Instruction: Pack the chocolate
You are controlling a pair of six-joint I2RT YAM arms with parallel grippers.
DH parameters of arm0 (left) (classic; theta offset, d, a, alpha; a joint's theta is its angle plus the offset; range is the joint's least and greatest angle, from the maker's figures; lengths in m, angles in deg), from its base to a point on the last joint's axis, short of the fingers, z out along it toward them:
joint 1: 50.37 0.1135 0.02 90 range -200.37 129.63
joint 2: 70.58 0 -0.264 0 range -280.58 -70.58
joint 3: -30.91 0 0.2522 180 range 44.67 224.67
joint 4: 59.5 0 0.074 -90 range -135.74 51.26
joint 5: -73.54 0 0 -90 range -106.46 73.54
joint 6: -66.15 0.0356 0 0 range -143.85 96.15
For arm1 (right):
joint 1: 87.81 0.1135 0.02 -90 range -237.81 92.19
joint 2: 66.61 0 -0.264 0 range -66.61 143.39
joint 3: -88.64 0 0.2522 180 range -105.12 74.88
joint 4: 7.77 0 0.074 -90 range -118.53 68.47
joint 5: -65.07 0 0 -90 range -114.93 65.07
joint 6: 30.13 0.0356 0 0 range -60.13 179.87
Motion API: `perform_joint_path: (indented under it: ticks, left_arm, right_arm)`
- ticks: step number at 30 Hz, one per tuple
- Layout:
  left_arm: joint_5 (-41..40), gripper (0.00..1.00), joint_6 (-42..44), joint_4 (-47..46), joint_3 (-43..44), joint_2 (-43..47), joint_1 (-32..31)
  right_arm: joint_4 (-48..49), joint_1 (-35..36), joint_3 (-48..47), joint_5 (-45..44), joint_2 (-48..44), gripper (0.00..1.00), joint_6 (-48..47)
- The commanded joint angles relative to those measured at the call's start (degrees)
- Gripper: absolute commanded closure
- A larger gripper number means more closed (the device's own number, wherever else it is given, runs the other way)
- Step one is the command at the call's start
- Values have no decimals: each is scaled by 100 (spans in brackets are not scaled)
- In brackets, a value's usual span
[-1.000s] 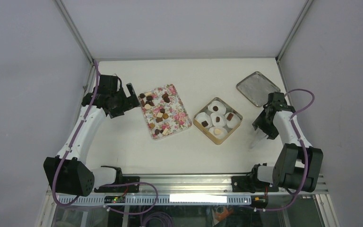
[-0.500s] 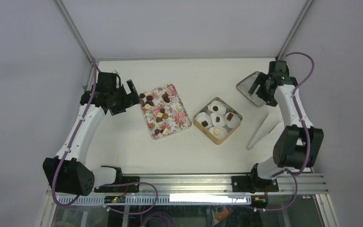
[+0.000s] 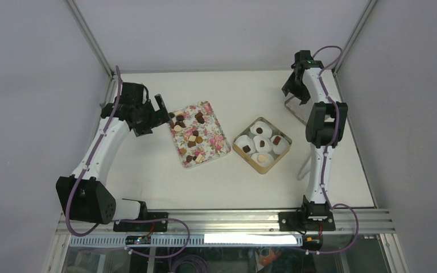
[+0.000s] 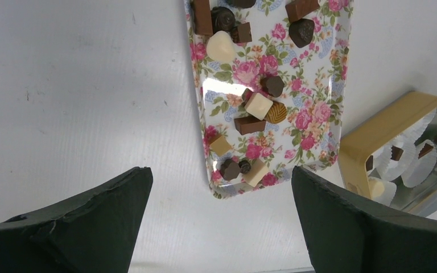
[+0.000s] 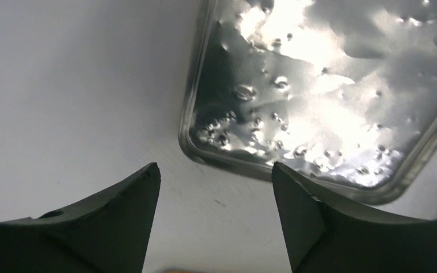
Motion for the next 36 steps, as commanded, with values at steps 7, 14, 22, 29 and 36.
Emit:
perform_joint_path:
  ticks: [7,14,22,29,36]
  left_arm:
    - [-444,1,249,36,762,-568,45]
    - [-475,1,305,36,856,-843,45]
    - [-334,1,287,37,923,-953,43]
    - [-307,1,322,37,1102,-768,37]
    - [154,1,215,-49,1222,-475,45]
  right_arm:
    - [-306,224,-2149,-557,1621,33,509]
    - [-205,310,-2104,-581,1863,51,589]
    - [410,486,-1178,-49,1014,100,415]
    - [724,757,-1272,1261,211,100,-219]
    - [1261,1075,-549,2931,-947,100,-567]
